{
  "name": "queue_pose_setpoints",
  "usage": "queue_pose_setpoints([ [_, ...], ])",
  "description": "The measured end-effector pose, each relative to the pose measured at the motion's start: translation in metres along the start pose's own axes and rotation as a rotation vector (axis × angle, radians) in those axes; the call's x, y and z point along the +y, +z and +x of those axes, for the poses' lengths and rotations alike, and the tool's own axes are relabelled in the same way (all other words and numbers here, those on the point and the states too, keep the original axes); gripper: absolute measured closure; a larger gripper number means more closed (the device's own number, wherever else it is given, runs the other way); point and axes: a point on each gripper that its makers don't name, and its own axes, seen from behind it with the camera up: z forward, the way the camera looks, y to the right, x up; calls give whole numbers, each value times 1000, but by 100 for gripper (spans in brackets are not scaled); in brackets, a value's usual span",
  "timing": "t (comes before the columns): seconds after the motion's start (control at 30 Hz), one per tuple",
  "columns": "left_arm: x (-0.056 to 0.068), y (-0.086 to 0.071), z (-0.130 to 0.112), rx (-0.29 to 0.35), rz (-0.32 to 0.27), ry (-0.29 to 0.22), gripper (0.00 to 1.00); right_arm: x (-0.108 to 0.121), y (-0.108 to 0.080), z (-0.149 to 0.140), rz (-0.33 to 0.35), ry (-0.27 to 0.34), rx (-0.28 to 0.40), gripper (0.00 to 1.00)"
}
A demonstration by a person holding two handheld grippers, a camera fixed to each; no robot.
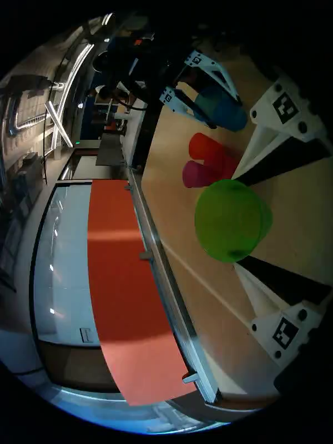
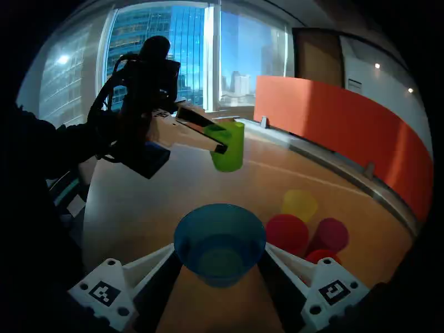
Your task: Pour water
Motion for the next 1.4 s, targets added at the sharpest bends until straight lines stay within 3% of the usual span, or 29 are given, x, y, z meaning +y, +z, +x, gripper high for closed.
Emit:
queue_pose_setpoints([
  [0.53,34,-34,21,75,-40,28,15,1,-22,33,-52,16,121,13],
  [1.4,60,-51,37,158,-69,28,15,8,-30,79,-83,32,321,12],
])
